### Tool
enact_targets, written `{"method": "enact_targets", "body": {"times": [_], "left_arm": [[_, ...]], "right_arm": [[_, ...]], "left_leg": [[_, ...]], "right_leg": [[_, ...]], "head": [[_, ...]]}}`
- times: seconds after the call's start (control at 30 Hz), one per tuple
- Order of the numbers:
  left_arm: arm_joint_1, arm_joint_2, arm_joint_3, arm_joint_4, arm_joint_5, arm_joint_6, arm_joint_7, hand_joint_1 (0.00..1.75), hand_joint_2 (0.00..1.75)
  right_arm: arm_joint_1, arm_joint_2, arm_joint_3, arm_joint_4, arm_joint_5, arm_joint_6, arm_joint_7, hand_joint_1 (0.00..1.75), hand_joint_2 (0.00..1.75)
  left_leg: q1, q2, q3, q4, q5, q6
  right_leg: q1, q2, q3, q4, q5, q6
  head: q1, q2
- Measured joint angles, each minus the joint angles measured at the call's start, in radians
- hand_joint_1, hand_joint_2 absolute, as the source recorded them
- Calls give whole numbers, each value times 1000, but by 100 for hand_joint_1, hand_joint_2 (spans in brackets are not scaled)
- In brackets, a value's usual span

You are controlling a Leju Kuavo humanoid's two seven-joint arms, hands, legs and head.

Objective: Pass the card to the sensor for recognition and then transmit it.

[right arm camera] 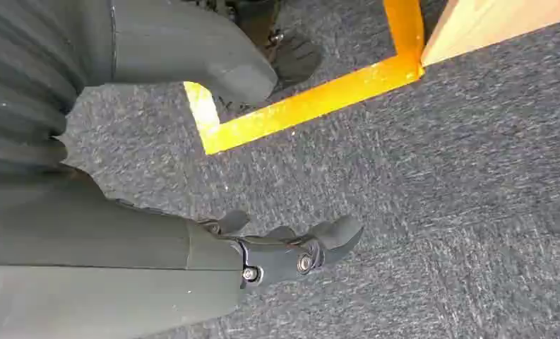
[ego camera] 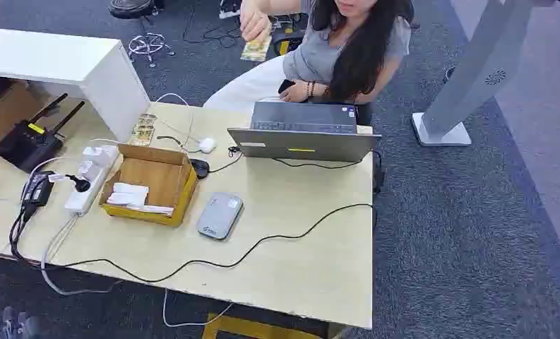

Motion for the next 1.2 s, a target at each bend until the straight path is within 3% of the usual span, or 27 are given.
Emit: {"method": "enact_targets", "body": {"times": [0.17, 0.53, 0.83, 1.2], "left_arm": [[-16, 3, -34, -74, -74, 52, -21, 0, 175], [-110, 78, -220, -171, -315, 309, -21, 0, 175], [-230, 138, -341, -146, -547, 454, 47, 0, 175], [-400, 211, -476, -30, -825, 597, 151, 0, 175]], "right_arm": [[-1, 0, 5, 1, 22, -1, 16, 0, 175], [-10, 0, 39, 5, 81, 3, 48, 0, 175], [-21, 0, 68, 8, 122, 14, 63, 0, 175], [-33, 0, 101, 12, 170, 28, 83, 0, 175]], "left_leg": [[0, 1, 1, 0, 0, 0], [0, 1, 1, 0, 1, 0], [0, 2, 1, 0, 1, 0], [0, 2, 1, 0, 1, -1]], "right_leg": [[0, 1, -2, 0, 0, 0], [0, 1, 0, 0, 1, -1], [0, 1, 0, 0, 1, -1], [0, 2, -1, 0, 2, -1]], "head": [[0, 0], [0, 0], [0, 0], [0, 0]]}}
